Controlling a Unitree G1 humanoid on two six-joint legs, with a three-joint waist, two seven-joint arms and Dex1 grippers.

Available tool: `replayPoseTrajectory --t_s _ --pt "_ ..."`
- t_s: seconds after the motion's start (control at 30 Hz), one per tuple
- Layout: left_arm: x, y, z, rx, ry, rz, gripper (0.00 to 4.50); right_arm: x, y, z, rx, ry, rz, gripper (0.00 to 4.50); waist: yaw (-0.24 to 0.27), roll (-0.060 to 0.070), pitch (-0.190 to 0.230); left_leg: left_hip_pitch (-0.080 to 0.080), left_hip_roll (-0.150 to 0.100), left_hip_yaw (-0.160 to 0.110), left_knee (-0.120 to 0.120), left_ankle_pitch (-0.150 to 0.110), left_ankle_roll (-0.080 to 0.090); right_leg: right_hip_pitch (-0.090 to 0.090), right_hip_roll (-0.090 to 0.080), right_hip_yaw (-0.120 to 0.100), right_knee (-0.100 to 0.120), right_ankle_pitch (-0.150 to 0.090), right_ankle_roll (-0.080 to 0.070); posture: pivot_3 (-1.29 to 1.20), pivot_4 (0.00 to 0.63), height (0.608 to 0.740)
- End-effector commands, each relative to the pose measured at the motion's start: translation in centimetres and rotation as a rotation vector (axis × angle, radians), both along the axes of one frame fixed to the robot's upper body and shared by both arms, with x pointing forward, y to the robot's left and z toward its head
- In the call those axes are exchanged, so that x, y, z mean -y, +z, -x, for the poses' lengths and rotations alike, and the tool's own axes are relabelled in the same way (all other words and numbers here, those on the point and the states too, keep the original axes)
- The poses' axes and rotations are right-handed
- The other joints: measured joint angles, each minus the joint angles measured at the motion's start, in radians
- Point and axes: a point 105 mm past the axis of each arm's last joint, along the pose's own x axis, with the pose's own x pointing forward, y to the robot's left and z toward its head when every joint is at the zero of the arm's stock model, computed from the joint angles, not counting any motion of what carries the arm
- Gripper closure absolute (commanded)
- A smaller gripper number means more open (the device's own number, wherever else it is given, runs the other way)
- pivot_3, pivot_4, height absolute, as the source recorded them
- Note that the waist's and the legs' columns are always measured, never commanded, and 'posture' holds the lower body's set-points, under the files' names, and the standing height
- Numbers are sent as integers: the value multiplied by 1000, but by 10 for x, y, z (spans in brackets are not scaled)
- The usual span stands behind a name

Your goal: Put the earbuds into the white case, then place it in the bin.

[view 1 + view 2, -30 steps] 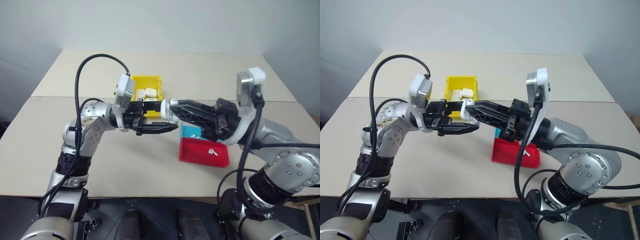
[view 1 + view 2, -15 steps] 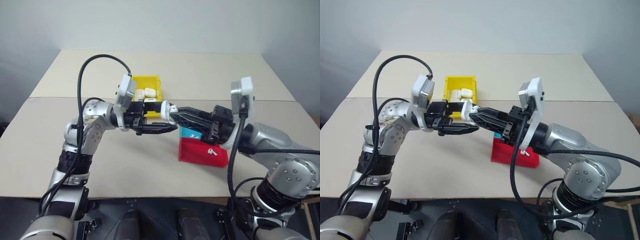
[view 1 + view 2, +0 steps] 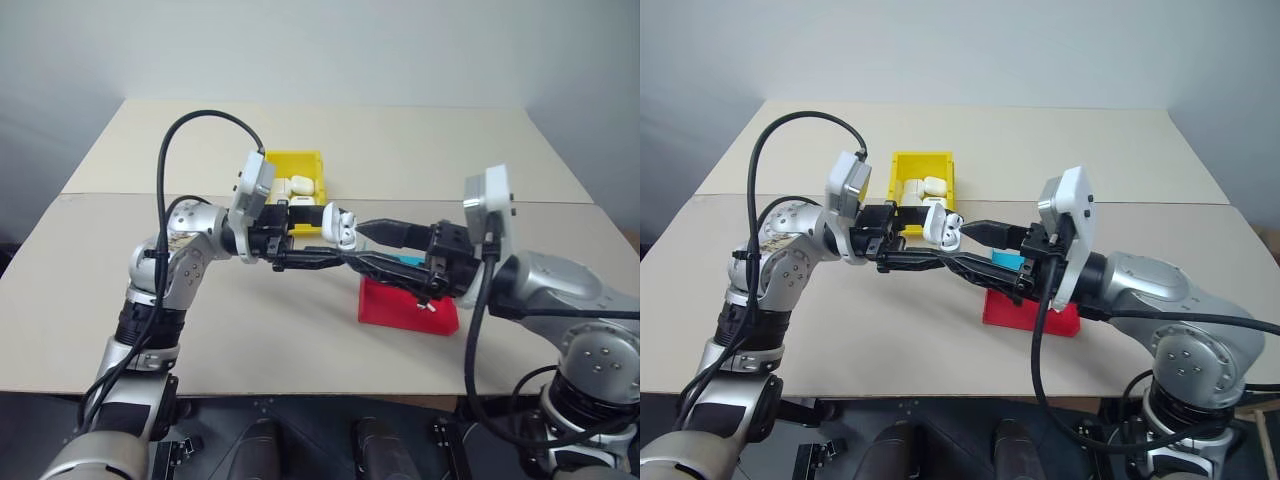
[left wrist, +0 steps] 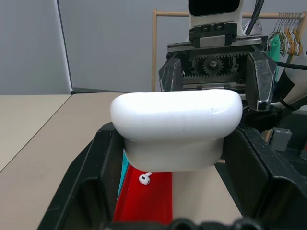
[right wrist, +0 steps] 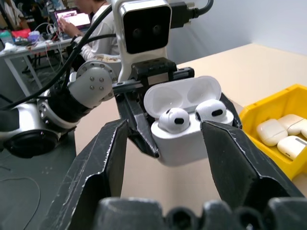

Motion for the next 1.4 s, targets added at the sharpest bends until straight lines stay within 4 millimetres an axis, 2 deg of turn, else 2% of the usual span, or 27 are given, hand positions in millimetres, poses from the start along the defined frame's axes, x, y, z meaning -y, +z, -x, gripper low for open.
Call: replayPoseTrajectory --t_s 0.03,0.13,0.33,0.63,0.8,1.0,1.17,1.27,1.33,1.4 --pt "1 10 3 52 -15 20 1704 9 19 17 64 74 -1 1663 0 0 0 0 0 0 0 0 0 0 0 0 0 0 0 0 150 740" --pt "5 6 1 39 -16 16 1704 12 31 14 90 71 48 2423 -2 0 0 0 0 0 0 0 0 1 0 0 0 0 0 0 150 740" --pt "22 -4 -4 25 -20 0 1704 6 60 -12 188 39 242 4442 -6 0 0 1 0 0 0 0 0 0 0 1 0 0 0 0 150 740" --pt "41 -6 -14 50 9 -13 1704 -40 56 -42 253 142 564 4442 -3 0 0 -3 0 1 0 0 1 -4 0 1 0 0 0 0 150 740" --pt "41 -5 -15 56 18 -13 1704 -51 36 -60 270 182 695 4442 -1 0 0 -3 0 2 0 0 1 -4 0 1 0 0 0 0 150 740" --pt "27 -3 -19 59 64 -12 1704 -22 36 -61 295 190 749 4442 9 0 0 -5 0 1 1 0 1 -5 0 0 -1 0 0 0 150 740" --pt "21 -2 -19 57 94 1 1704 -8 38 -67 271 107 697 4442 6 0 0 -6 0 2 1 0 1 -7 0 1 1 0 0 0 150 740" --pt "18 -1 -19 58 120 10 1704 -5 51 -67 243 47 561 4442 2 0 0 -6 0 2 1 0 1 -7 0 1 1 0 0 0 150 740" --pt "15 0 -20 60 146 20 1704 1 68 -68 219 -11 423 4442 0 0 0 -6 0 2 2 0 1 -7 0 1 2 1 0 0 150 740" --pt "10 6 -29 62 246 55 1704 16 87 -66 210 -89 251 4442 0 0 0 -6 0 2 2 0 1 -8 0 1 2 1 0 0 150 740"
